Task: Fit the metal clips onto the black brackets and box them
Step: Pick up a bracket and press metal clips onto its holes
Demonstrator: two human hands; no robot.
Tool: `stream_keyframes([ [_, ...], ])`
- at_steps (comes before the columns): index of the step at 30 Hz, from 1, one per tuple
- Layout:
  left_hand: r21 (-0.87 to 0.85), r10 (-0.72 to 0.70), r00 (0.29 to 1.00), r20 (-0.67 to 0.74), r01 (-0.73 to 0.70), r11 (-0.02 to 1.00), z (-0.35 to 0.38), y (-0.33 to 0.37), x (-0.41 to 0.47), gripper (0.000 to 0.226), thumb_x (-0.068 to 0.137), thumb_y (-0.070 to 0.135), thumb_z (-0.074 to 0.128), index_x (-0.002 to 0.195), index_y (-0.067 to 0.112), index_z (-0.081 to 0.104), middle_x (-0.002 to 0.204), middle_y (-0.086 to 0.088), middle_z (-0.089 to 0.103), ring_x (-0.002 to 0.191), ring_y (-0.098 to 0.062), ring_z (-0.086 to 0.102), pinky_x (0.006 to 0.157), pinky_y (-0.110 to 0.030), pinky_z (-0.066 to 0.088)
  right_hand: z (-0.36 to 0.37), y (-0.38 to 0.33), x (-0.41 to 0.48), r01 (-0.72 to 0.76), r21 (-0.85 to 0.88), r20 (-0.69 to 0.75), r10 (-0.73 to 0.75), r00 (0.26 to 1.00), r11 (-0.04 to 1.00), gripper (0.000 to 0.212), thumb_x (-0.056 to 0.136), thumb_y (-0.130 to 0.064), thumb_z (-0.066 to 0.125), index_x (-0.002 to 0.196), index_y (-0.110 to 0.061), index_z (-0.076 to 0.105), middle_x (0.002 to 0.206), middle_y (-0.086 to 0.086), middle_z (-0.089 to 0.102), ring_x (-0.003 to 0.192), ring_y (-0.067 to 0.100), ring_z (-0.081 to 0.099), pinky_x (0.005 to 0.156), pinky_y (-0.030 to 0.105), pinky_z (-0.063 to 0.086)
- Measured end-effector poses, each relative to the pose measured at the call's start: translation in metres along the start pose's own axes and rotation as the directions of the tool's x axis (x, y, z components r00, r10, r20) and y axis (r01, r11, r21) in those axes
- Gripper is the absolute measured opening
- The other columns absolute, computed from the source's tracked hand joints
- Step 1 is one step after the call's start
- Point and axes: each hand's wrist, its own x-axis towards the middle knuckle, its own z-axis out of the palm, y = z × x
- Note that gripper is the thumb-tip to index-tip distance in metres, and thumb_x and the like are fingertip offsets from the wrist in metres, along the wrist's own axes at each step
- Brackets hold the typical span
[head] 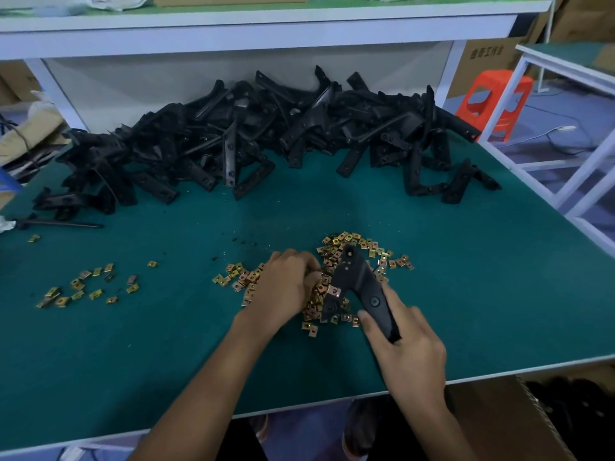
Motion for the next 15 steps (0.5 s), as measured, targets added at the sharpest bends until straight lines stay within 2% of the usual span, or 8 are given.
stream_keyframes([
  [3, -0.088, -0.045, 0.998, 0.044, 0.049, 0.995, -0.004, 0.003, 0.0, 0.008, 0.098, 0.026, 0.064, 0.103, 0.02, 0.068, 0.1, 0.003, 0.066, 0.103, -0.021, 0.056, 0.088, -0.038, 0.049, 0.001, 0.0, 0.0, -0.002, -0.005, -0.002, 0.002, 1.0, 1.0, 0.054, 0.085, -0.045, 0.075, 0.136, -0.034, 0.063, 0.08, -0.004, 0.054, 0.07, 0.026, 0.063, 0.064, 0.04, 0.053],
  [4, -0.122, -0.058, 0.998, 0.038, 0.062, 0.991, -0.006, 0.003, -0.001, 0.007, 0.099, 0.026, 0.063, 0.102, 0.022, 0.066, 0.096, 0.008, 0.064, 0.099, -0.017, 0.058, 0.083, -0.033, 0.049, 0.001, 0.0, -0.001, -0.001, -0.001, -0.002, 0.001, 1.0, 1.0, 0.054, 0.084, -0.046, 0.074, 0.136, -0.034, 0.063, 0.079, -0.005, 0.053, 0.07, 0.026, 0.062, 0.063, 0.041, 0.053],
  [6, -0.232, -0.098, 0.995, -0.024, 0.089, 0.969, -0.009, 0.003, -0.005, 0.003, 0.101, 0.027, 0.059, 0.1, 0.027, 0.061, 0.088, 0.021, 0.06, 0.088, 0.0, 0.06, 0.069, -0.012, 0.044, 0.0, 0.0, -0.001, 0.004, 0.006, -0.01, -0.004, 1.0, 1.0, 0.054, 0.084, -0.048, 0.072, 0.136, -0.035, 0.063, 0.078, -0.005, 0.052, 0.068, 0.027, 0.062, 0.062, 0.041, 0.053],
  [8, -0.382, -0.14, 0.985, -0.101, 0.092, 0.919, -0.013, 0.0, -0.011, 0.005, 0.102, 0.026, 0.057, 0.1, 0.03, 0.059, 0.087, 0.02, 0.065, 0.086, 0.012, 0.061, 0.068, -0.004, 0.042, 0.001, -0.001, -0.001, 0.019, 0.003, -0.025, -0.019, 0.999, 1.0, 0.053, 0.084, -0.048, 0.071, 0.135, -0.034, 0.064, 0.077, -0.005, 0.052, 0.066, 0.027, 0.062, 0.06, 0.04, 0.053],
  [11, -0.586, -0.194, 0.975, -0.112, 0.093, 0.805, -0.023, -0.003, -0.021, 0.014, 0.1, 0.026, 0.06, 0.107, 0.037, 0.064, 0.092, 0.017, 0.072, 0.089, 0.007, 0.065, 0.07, -0.005, 0.043, 0.002, 0.0, 0.0, 0.054, 0.003, -0.055, -0.053, 0.997, 0.999, 0.052, 0.084, -0.051, 0.066, 0.132, -0.032, 0.065, 0.076, -0.006, 0.05, 0.061, 0.026, 0.06, 0.056, 0.039, 0.051],
  [13, -0.692, -0.206, 0.975, -0.08, 0.094, 0.715, -0.027, -0.004, -0.028, 0.02, 0.097, 0.02, 0.064, 0.105, 0.038, 0.07, 0.097, 0.022, 0.072, 0.093, 0.005, 0.066, 0.074, -0.007, 0.047, 0.003, 0.001, -0.001, 0.066, 0.005, -0.061, -0.066, 0.996, 0.998, 0.053, 0.084, -0.053, 0.064, 0.132, -0.032, 0.065, 0.075, -0.008, 0.047, 0.06, 0.025, 0.059, 0.055, 0.037, 0.05],
  [15, -0.76, -0.205, 0.977, -0.058, 0.09, 0.644, -0.029, -0.002, -0.034, 0.021, 0.095, 0.016, 0.067, 0.102, 0.034, 0.073, 0.096, 0.018, 0.074, 0.088, 0.005, 0.066, 0.074, -0.011, 0.049, 0.003, 0.002, -0.001, 0.081, -0.005, -0.063, -0.081, 0.995, 0.997, 0.053, 0.084, -0.053, 0.065, 0.133, -0.032, 0.064, 0.076, -0.011, 0.044, 0.06, 0.024, 0.058, 0.054, 0.036, 0.049],
])
